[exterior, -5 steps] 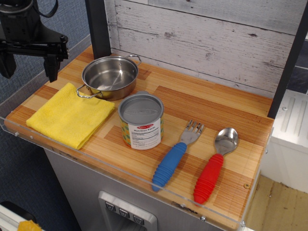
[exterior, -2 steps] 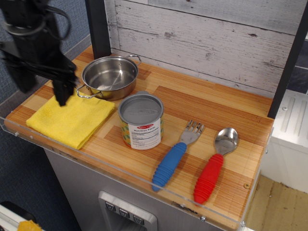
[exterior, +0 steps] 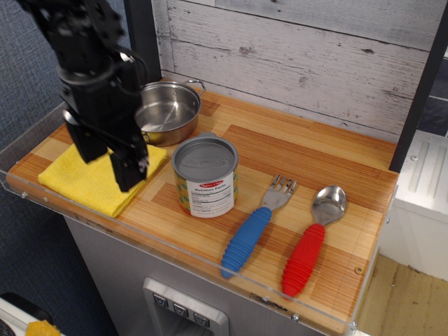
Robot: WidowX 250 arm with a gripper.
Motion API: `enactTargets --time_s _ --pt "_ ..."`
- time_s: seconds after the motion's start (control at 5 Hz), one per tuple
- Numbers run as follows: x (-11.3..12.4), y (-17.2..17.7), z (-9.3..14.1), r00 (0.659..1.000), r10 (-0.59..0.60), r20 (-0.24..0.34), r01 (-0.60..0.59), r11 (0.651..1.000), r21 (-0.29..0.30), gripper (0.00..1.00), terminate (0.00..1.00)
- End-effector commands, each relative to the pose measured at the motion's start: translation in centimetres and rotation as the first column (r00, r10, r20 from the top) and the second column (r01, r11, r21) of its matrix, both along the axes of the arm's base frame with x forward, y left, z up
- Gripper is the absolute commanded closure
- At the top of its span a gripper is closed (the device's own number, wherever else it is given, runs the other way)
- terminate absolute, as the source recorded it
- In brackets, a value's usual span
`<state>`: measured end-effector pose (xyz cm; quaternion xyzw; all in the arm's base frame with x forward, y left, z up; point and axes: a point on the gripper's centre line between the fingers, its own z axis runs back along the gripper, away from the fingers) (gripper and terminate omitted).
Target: Move the can to above the blue fork
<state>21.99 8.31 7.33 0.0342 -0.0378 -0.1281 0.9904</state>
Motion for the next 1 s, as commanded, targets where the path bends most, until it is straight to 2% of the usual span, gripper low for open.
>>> enactTargets --time_s 0.0,0.4,0.8 --pt "0.9 -1.8 -0.6 0.997 -0.073 0.03 0.073 0.997 0.019 0.0 0.0" --pt "3.1 -3.2 -1.9 0.995 -0.097 0.006 0.097 0.995 0.023 0.0 0.0" --pt "5.4 -3.6 -1.5 0.986 -0.146 0.074 0.145 0.989 0.029 0.0 0.0"
